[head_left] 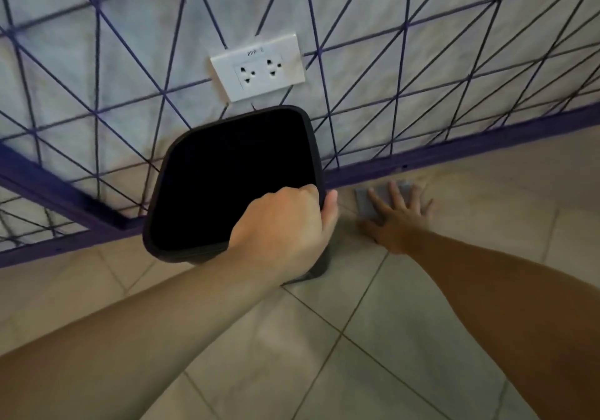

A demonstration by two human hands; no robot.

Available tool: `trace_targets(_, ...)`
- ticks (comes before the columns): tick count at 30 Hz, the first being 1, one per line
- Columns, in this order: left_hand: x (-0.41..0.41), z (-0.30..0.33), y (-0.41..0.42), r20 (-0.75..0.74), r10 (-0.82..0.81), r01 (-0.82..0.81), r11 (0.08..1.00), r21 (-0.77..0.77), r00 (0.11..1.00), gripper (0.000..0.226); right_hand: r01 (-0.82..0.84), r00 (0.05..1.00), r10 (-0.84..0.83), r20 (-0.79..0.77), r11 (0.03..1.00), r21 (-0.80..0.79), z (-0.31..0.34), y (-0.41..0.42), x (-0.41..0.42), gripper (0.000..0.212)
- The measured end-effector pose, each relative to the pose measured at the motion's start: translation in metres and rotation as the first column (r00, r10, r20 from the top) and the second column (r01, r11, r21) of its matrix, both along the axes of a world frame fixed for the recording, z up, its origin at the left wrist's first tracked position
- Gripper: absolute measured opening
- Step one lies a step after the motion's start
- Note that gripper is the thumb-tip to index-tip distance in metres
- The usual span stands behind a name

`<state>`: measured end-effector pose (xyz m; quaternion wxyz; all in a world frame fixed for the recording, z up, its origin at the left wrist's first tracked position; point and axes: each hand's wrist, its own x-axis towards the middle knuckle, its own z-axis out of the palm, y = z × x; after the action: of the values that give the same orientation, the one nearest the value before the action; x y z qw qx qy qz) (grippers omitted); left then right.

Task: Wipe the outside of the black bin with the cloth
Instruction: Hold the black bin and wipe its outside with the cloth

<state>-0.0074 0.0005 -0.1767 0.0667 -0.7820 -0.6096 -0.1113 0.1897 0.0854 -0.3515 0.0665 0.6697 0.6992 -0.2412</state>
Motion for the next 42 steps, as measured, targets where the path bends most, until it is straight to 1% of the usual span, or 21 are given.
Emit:
trace_targets(3,-0.001,-0.001,-0.001,0.020,-0.021,0.021,1.000,0.012,1.000,0.046,-0.033,0.999,0.033,0.010,0.999,-0.019,-0.011,0.001,-0.004,0.083)
trace_targets(6,-0.001,0.000,-0.004,0.024,-0.040,0.040,0.999,0.003,0.999,0.044,0.005,1.000,-0.004,-0.028,0.999,0.045,-0.015,-0.004,-0.006,0.067)
trace_targets(8,-0.002,0.002,-0.003,0.016,-0.050,0.050,0.999,-0.003,0.999,0.044,0.036,0.997,-0.030,-0.072,0.996,0.083,-0.014,-0.006,-0.006,0.062)
trace_targets(10,-0.003,0.002,-0.003,0.005,-0.052,0.052,0.999,-0.001,0.999,0.043,0.081,0.988,-0.061,-0.144,0.987,0.138,-0.014,-0.009,-0.002,0.059)
trace_targets(11,-0.002,0.002,-0.003,0.004,-0.052,0.052,0.999,-0.009,0.999,0.044,0.120,0.974,-0.086,-0.207,0.980,0.156,-0.013,-0.010,-0.001,0.057)
trace_targets(13,-0.002,0.004,-0.002,0.013,-0.049,0.050,0.998,-0.044,0.999,0.044,0.210,0.925,-0.153,-0.349,0.968,0.134,-0.005,-0.016,-0.003,0.053)
trace_targets(15,-0.003,0.008,-0.006,0.020,-0.045,0.047,0.994,-0.095,0.999,0.044,0.348,0.833,-0.277,-0.479,0.935,0.063,0.003,-0.029,-0.012,0.048)
trace_targets(16,-0.005,0.011,-0.009,0.022,-0.056,0.058,0.989,-0.135,0.998,0.044,0.437,0.746,-0.353,-0.564,0.899,0.015,0.008,-0.037,-0.020,0.044)
trace_targets(18,-0.011,0.016,-0.017,0.030,-0.099,0.103,0.972,-0.212,0.995,0.046,0.581,0.518,-0.485,-0.705,0.804,-0.127,0.023,-0.059,-0.038,0.041)
trace_targets(20,-0.019,0.021,-0.026,0.034,-0.140,0.144,0.957,-0.251,0.990,0.047,0.626,0.293,-0.595,-0.749,0.711,-0.320,0.034,-0.082,-0.058,0.037)
trace_targets(22,-0.025,0.025,-0.033,0.038,-0.180,0.183,0.945,-0.271,0.983,0.046,0.592,0.120,-0.668,-0.734,0.642,-0.487,0.042,-0.105,-0.074,0.034)
trace_targets(24,-0.027,0.028,-0.040,0.051,-0.228,0.233,0.930,-0.284,0.972,0.046,0.513,0.045,-0.706,-0.707,0.624,-0.590,0.047,-0.130,-0.090,0.037)
trace_targets(25,-0.029,0.030,-0.042,0.042,-0.244,0.245,0.925,-0.290,0.969,0.046,0.477,0.011,-0.714,-0.700,0.620,-0.624,0.047,-0.139,-0.099,0.043)
trace_targets(26,-0.030,0.031,-0.045,0.024,-0.256,0.251,0.922,-0.296,0.966,0.045,0.454,-0.044,-0.712,-0.700,0.610,-0.649,0.048,-0.147,-0.109,0.048)
trace_targets(30,-0.030,0.032,-0.053,-0.004,-0.254,0.241,0.923,-0.301,0.967,0.044,0.300,-0.408,-0.660,-0.631,0.556,-0.775,0.065,-0.155,-0.137,0.059)
trace_targets(31,-0.030,0.031,-0.052,0.007,-0.251,0.241,0.924,-0.298,0.968,0.044,0.276,-0.468,-0.652,-0.597,0.534,-0.799,0.069,-0.152,-0.140,0.060)
trace_targets(32,-0.029,0.031,-0.051,0.018,-0.251,0.245,0.923,-0.297,0.968,0.045,0.264,-0.503,-0.652,-0.567,0.509,-0.819,0.070,-0.148,-0.142,0.061)
trace_targets(34,-0.029,0.030,-0.050,0.024,-0.254,0.249,0.923,-0.293,0.967,0.046,0.269,-0.527,-0.645,-0.553,0.491,-0.829,0.071,-0.142,-0.144,0.057)
trace_targets(38,-0.031,0.029,-0.051,0.017,-0.249,0.243,0.927,-0.287,0.968,0.047,0.311,-0.534,-0.578,-0.617,0.544,-0.779,0.060,-0.155,-0.152,0.055)
trace_targets(40,-0.030,0.028,-0.051,0.027,-0.238,0.236,0.929,-0.284,0.971,0.047,0.334,-0.522,-0.568,-0.637,0.551,-0.765,0.058,-0.153,-0.152,0.056)
trace_targets(42,-0.029,0.029,-0.049,0.028,-0.236,0.234,0.931,-0.280,0.971,0.048,0.326,-0.544,-0.591,-0.596,0.505,-0.799,0.060,-0.141,-0.150,0.057)
